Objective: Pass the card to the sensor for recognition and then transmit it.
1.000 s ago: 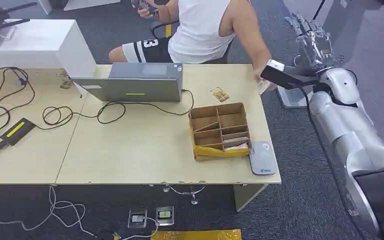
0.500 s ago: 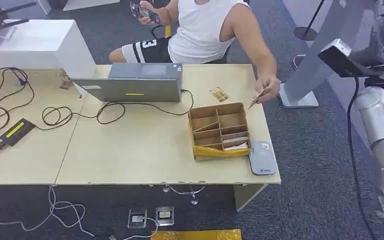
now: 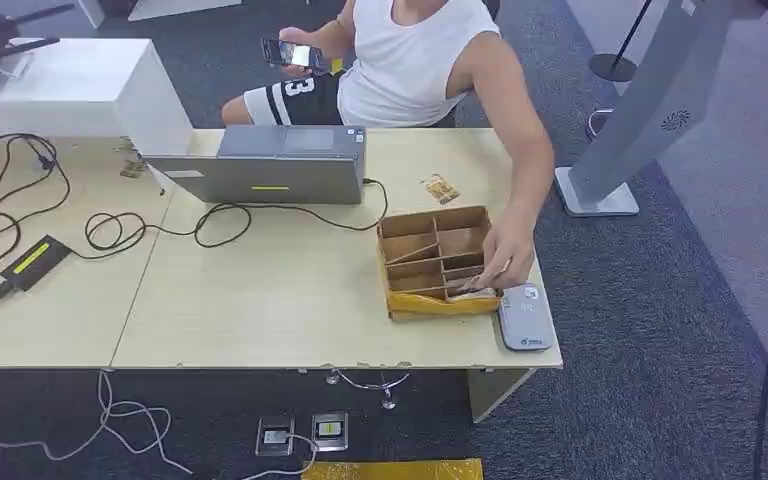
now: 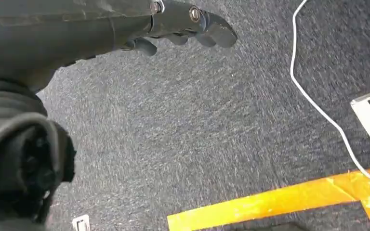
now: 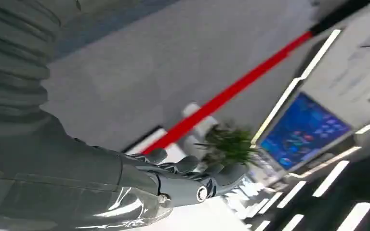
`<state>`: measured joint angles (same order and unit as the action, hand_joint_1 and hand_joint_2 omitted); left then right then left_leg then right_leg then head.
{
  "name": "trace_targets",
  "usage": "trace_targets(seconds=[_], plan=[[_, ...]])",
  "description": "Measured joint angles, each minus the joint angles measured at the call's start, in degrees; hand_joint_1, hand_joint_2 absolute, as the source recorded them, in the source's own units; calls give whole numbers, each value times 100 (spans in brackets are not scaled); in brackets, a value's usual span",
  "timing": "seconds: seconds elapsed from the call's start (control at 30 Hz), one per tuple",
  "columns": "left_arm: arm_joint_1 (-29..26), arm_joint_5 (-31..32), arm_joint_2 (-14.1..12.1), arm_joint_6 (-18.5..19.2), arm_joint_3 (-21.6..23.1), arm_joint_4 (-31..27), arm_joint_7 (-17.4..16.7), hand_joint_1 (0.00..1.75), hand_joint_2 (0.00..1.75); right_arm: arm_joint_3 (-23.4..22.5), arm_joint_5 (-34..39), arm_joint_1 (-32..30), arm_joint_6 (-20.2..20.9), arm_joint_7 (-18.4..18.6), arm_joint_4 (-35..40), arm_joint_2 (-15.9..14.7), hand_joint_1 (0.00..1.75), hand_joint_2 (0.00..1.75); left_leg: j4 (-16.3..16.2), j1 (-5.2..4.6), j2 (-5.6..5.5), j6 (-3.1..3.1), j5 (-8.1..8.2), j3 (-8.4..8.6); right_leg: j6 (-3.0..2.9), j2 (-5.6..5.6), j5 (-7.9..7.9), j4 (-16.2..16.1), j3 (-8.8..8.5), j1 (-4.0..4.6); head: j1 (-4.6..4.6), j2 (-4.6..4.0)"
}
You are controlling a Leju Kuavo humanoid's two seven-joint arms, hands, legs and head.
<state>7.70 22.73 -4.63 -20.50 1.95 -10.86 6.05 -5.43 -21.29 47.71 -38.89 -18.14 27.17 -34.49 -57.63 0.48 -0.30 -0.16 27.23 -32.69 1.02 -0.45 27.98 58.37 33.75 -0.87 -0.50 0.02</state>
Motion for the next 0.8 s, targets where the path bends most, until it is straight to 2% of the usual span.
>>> trace_targets(seconds=[0.17, 0.27, 0.4, 0.43, 0.57, 0.67, 0.7, 0.8], plan=[[73, -61, -35, 13, 0, 0, -112, 0, 0, -601, -149, -873, -81, 387, -249, -124, 0, 0, 1, 0, 4, 1, 1, -4, 0, 1, 0, 1, 6, 0, 0, 0], [479, -144, -138, 285, -9, -26, -604, 0, 0, -883, -576, -1185, -81, 754, -396, -89, 0, 0, 2, 5, -2, -5, -9, -9, -1, -4, -1, 4, 5, 5, -2, 0], [1257, -133, -413, 698, -35, -112, -1244, 0, 0, -1084, -980, -1408, -72, 1041, -573, 42, 0, 0, 3, 6, -18, -18, -25, -6, -4, -18, -7, 15, 3, 6, 2, 0], [1415, -89, -470, 805, -35, -127, -1384, 0, 0, -1116, -1087, -1472, -54, 1207, -612, 90, 0, 0, 3, 7, -17, -20, -27, -5, -8, -17, -10, 15, 3, 7, 0, 0], [1773, 20, -638, 859, -33, -206, -1467, 0, 0, -1269, -928, -1920, 360, 2006, -795, 262, 0, 0, 3, 16, -18, -23, -27, -6, -9, -16, -9, 15, -1, 15, -2, 0], [1829, 74, -710, 859, -28, -232, -1467, 0, 0, -1471, -594, -2235, 707, 2350, -905, 459, 0, 0, 3, 15, -6, -23, -20, -8, -11, -6, -7, 15, 9, 13, 2, -2], [1830, 88, -728, 859, -24, -243, -1467, 0, 0, -1510, -546, -2310, 761, 2418, -933, 512, 0, 175, 2, 15, -4, -25, -19, -8, -11, -1, -6, 15, 13, 13, 2, 0], [1840, 122, -750, 855, -22, -249, -1467, 0, 0, -1665, -492, -2508, 866, 2637, -1020, 647, 0, 175, 3, 18, -3, -26, -17, -9, -16, 5, -1, 13, 14, 18, -2, 0]])
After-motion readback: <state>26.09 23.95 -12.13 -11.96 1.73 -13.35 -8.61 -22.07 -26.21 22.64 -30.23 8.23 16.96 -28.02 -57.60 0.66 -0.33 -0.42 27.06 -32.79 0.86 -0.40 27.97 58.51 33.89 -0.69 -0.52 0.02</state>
